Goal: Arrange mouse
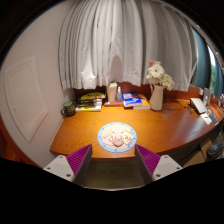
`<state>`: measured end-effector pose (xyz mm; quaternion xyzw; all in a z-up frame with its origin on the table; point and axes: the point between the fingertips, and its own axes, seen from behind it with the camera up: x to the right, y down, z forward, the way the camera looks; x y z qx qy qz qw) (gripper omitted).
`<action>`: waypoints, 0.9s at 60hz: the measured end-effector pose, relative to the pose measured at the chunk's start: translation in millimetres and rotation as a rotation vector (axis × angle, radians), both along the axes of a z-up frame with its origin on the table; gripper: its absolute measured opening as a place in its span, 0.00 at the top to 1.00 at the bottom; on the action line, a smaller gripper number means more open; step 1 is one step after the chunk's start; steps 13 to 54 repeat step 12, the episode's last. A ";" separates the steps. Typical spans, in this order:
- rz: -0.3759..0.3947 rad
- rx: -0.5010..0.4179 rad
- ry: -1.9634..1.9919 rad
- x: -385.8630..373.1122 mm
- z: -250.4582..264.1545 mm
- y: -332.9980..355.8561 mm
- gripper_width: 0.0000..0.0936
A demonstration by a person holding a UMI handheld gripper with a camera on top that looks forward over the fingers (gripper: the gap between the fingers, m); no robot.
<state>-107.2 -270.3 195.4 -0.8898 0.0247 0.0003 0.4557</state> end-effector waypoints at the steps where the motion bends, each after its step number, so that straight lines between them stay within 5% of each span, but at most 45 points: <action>1: 0.001 0.001 0.002 -0.7 0.2 -0.8 0.09; 54: 0.002 0.017 0.012 -5.6 7.0 0.2 0.09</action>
